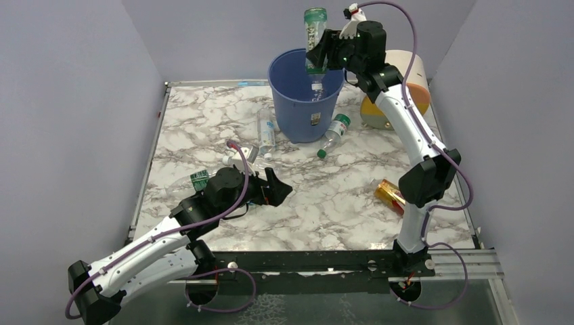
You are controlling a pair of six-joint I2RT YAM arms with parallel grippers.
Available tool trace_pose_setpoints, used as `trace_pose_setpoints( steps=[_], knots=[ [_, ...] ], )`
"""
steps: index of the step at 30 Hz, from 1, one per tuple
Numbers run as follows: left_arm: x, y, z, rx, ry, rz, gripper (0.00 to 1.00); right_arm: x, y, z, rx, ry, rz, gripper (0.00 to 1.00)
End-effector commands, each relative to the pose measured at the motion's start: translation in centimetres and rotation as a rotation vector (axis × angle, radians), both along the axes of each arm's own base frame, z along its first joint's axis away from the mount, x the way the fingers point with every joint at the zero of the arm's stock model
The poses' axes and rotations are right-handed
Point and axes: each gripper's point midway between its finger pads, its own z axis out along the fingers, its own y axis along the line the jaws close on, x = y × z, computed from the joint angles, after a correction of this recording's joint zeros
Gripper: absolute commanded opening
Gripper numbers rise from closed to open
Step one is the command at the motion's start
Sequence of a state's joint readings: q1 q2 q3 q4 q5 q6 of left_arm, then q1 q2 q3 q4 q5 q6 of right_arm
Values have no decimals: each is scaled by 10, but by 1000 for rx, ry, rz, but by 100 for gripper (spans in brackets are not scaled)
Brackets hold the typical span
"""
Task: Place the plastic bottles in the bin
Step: Place the plastic bottle in the trash bin.
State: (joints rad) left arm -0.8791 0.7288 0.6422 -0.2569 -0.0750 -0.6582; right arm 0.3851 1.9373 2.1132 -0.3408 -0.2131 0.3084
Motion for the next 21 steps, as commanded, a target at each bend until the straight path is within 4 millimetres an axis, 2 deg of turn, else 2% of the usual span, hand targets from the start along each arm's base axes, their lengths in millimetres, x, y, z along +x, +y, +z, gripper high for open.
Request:
trace_pose_setpoints(
  steps=[1,6,10,17,21],
  knots=[
    [-1,-5,17,-48,-23,-19,99,19,-15,-20,-56,-5,-64,67],
    [-1,-4,15,-52,-17,-9,99,23,-22,-35,-83,15,-94,76],
    [-1,-4,15,-56,-16,-6,99,24,-23,-38,-86,20,-95,80],
    [1,-2,13,-42,-18,1,99,20,-20,-30,-45,28,-80,81],
    [2,-3,12,-34,-19,-1,99,7,-19,-18,-15,26,-63,81]
  ],
)
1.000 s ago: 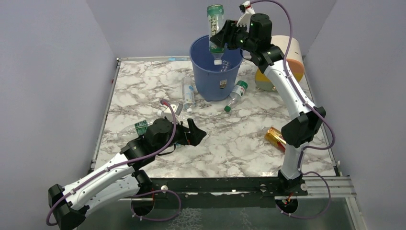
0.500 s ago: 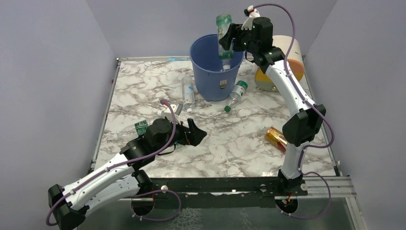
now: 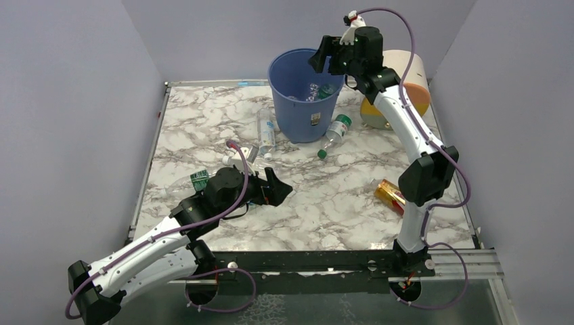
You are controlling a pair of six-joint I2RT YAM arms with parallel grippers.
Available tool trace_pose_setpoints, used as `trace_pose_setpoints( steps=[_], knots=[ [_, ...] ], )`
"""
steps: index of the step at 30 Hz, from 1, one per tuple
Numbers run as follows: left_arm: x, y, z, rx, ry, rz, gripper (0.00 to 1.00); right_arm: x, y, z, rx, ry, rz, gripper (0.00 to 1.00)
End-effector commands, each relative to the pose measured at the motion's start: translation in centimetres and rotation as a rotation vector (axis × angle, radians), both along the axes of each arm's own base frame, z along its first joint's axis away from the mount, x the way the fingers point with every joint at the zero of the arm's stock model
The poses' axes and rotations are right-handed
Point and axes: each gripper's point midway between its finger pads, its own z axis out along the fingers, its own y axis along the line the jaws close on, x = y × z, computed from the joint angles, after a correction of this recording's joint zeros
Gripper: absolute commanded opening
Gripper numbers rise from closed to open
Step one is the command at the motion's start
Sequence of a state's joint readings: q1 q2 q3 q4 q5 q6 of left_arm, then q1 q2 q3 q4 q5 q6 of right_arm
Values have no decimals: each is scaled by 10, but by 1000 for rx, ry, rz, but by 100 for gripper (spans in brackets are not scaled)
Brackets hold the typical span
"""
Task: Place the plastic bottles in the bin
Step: Place the plastic bottle in the trash bin, then pick up the plastic bottle at the center of the board.
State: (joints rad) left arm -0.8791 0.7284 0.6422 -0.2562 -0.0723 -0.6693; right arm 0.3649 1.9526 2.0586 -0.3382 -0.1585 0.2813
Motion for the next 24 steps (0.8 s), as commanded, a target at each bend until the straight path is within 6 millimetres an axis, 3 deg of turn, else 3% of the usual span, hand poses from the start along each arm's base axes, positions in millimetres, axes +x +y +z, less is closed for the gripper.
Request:
trace_pose_setpoints(
  steps=[1,6,12,17,24],
  knots=[
    [2,-2,10,-22,-26,-3,99,-13,-3,20,46,-22,5,82],
    [3,-3,8,-11,-33,-11,99,-44,-19,45,40,-56,-7,83],
    [0,-18,8,-28,-37,-83,99,-92,-44,58,24,-66,-44,87],
    [-4,-37,3,-43,-11,-165,99,-130,-57,44,39,-5,-45,88],
    [7,-62,-17,-6,-5,-226,99,-171,-68,-6,76,130,-68,88]
  ],
)
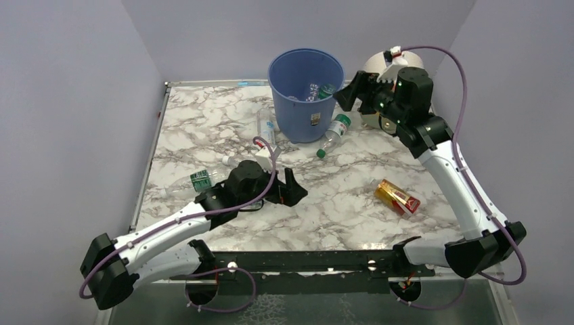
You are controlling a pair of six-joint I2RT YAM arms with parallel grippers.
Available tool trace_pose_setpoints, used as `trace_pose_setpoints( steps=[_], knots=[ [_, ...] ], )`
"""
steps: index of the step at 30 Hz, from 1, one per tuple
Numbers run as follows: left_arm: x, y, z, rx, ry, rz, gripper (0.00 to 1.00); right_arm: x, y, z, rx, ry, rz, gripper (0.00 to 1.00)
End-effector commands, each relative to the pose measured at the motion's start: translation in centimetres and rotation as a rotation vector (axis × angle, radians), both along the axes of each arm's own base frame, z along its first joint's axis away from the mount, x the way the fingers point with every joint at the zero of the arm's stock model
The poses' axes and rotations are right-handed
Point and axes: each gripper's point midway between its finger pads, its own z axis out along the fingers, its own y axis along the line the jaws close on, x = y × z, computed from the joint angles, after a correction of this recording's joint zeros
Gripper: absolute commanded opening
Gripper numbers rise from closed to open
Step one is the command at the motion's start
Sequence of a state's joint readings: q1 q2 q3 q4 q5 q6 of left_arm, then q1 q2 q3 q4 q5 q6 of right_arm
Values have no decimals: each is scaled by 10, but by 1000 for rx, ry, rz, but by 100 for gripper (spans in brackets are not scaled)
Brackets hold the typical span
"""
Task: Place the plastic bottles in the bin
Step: Pick up the plastic bottle at the center of the board.
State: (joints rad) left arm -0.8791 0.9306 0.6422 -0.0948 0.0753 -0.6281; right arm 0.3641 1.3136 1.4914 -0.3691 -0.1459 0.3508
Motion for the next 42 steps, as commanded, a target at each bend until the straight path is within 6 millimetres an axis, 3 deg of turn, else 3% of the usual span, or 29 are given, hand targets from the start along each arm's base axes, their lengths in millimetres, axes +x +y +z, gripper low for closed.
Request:
trace_pose_setpoints(
  steps=[1,9,12,14,22,25,35,42],
  knots=[
    [8,-26,6,-29,-45,-81,99,-19,-11,-50,6,150,-43,88],
    [24,-75,-1,-22,-55,-163,99,-63,-31,-85,51,227,-103,88],
    [26,-97,-11,1,-51,-210,99,-76,-35,-90,64,234,-103,88],
    [28,-110,-22,20,-46,-234,99,-83,-38,-85,69,224,-111,88],
    [23,-155,-46,93,-94,-356,99,-116,-42,-32,144,128,-64,88],
    [15,-179,-53,117,-126,-449,99,-124,-38,-27,169,127,-32,88],
    [16,-248,-37,52,-285,-570,99,-132,-31,-22,181,118,28,88],
    [29,-312,-28,-73,-203,-544,99,-139,-33,-15,186,99,32,88]
  ],
)
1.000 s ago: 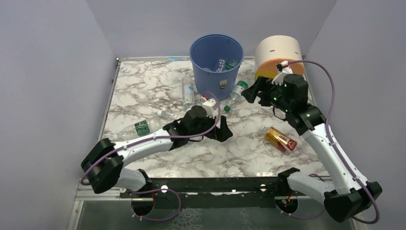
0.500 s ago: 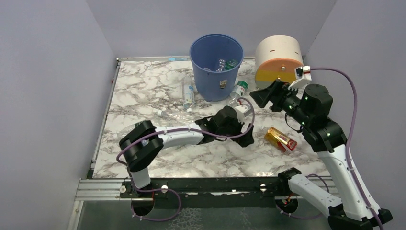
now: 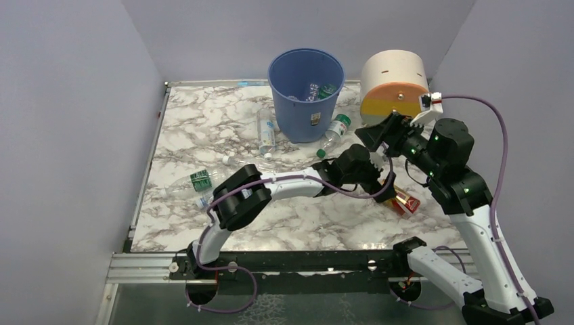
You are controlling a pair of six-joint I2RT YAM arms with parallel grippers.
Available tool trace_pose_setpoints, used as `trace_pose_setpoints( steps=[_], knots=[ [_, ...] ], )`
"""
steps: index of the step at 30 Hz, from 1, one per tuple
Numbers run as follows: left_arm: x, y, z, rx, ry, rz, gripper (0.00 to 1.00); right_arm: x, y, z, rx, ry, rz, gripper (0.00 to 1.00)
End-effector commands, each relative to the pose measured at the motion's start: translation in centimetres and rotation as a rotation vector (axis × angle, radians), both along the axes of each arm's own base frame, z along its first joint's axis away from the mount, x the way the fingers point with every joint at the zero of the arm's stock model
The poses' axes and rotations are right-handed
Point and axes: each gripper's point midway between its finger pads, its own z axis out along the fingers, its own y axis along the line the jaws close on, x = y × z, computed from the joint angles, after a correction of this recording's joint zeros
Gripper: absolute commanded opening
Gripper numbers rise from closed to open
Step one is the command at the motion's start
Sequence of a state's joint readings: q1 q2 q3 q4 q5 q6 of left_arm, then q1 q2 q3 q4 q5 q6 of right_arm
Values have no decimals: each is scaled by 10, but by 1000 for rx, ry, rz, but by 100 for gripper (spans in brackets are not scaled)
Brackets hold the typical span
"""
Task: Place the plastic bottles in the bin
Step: Pick up the plastic bottle at the center of the board.
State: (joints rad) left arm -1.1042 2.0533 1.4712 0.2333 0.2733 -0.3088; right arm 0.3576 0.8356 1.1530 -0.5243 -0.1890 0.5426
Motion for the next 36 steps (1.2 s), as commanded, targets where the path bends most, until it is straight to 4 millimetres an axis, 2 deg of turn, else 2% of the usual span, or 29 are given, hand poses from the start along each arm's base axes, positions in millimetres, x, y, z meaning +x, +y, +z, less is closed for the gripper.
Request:
trace_pose_setpoints(
  steps=[1,6,13,19,25,36],
  knots=[
    [-5,-46,17,-118,61,-46,99,-15,1,14,26,-18,31,88],
    [-9,-79,3,-154,74,-94,99,-21,2,16,42,-17,43,88],
    [-5,-87,-24,-139,92,-79,99,-29,-2,21,53,-31,39,88],
    [-5,-77,-44,-85,67,-40,99,-29,0,19,53,-33,49,89],
    [-4,-51,-67,-8,42,7,99,-27,3,15,52,-21,62,89],
    [-6,-13,-87,84,-2,51,99,-25,5,6,50,-3,66,88]
  ],
)
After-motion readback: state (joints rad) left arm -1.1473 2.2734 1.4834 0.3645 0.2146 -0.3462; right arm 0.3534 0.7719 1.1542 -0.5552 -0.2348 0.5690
